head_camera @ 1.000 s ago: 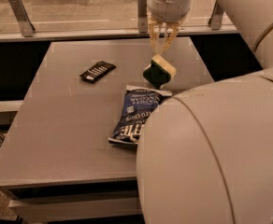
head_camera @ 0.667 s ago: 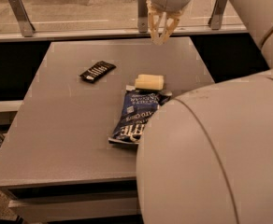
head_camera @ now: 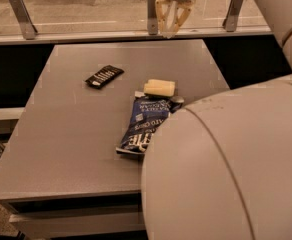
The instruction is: Pick sponge
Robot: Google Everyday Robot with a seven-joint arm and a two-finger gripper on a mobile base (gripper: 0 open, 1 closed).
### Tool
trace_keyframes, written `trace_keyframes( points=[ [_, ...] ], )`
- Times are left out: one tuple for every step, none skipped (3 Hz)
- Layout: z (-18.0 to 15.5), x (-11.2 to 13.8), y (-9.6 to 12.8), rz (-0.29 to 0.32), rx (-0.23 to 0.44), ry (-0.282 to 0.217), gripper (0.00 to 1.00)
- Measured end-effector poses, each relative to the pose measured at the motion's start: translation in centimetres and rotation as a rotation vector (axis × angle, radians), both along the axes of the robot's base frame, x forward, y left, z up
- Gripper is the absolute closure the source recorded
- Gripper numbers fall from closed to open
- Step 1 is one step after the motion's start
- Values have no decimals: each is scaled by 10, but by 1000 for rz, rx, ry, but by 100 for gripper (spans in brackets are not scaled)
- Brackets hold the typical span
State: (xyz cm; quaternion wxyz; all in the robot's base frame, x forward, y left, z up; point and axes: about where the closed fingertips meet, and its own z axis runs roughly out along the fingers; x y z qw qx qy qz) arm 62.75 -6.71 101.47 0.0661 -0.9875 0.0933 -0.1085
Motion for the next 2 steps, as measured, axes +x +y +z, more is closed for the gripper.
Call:
trace_keyframes(
  points=[
    [-8,-3,1,-3,-24,16,58],
    [-22,-8,0,-2,-62,38,35]
  ],
)
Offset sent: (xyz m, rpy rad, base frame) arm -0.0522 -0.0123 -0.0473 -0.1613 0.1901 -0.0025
